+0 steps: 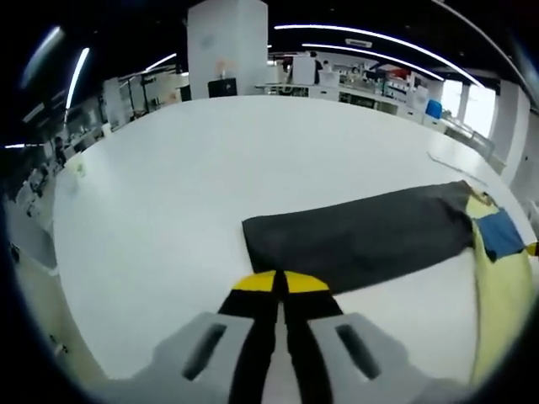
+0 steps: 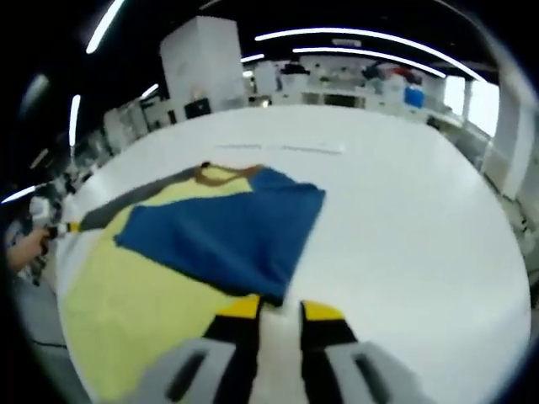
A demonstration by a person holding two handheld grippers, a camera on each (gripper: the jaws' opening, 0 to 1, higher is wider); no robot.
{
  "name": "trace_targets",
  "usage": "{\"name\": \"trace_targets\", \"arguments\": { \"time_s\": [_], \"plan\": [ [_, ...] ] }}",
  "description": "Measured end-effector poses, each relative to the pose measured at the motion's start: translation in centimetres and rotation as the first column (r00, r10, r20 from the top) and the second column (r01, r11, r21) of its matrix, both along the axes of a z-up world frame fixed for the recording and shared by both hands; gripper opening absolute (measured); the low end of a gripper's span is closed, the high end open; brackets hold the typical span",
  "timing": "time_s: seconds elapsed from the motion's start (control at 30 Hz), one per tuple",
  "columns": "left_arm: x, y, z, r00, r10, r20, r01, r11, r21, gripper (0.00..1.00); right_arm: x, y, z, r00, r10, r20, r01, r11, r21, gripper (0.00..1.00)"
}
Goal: Fold the garment on the visible template until the final outline fits inside the template.
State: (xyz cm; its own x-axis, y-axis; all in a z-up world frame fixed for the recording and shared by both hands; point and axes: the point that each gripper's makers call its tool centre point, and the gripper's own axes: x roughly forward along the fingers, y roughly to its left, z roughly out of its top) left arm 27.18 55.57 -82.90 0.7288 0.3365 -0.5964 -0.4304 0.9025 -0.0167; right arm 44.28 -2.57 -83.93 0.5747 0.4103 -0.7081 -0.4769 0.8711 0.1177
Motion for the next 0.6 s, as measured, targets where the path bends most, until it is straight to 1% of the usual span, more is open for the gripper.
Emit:
{"name": "trace_targets", "arguments": {
  "time_s": [0.07,0.13,0.2,0.3,0.37,0.5,0.6],
  "plan": [
    [0.1,0.0,0.3,1.0,0.001,0.012,-0.001,1.0,-0.002,0.0,-0.2,-0.2,0.1,1.0,0.006,0.003,-0.006,1.0,0.005,0.23],
    [0.3,0.2,0.4,1.0,0.001,0.027,-0.001,1.0,-0.006,0.0,-1.0,-0.1,0.8,1.0,0.008,0.006,-0.008,1.0,0.01,0.29],
    [0.6,0.6,0.6,0.999,-0.01,0.034,0.009,1.0,0.003,0.0,-0.8,-0.4,0.9,1.0,0.007,0.011,-0.007,1.0,0.022,0.36],
    [1.2,0.8,0.8,0.999,-0.025,0.041,0.024,1.0,0.011,0.0,-1.1,-0.4,1.4,1.0,0.005,0.013,-0.006,0.999,0.045,0.47],
    [1.5,1.4,1.0,0.998,-0.03,0.049,0.03,1.0,0.011,0.0,-1.3,-0.4,1.7,1.0,0.011,0.019,-0.012,0.999,0.048,0.51],
    [1.8,1.1,2.1,0.997,-0.042,0.062,0.041,0.999,0.016,0.0,-1.5,-0.3,2.3,0.999,0.03,0.026,-0.032,0.997,0.065,0.59],
    [1.7,-0.6,3.0,0.995,-0.052,0.081,0.051,0.999,0.016,0.0,-2.1,0.2,3.0,0.998,0.045,0.037,-0.048,0.996,0.08,0.65]
  ]
}}
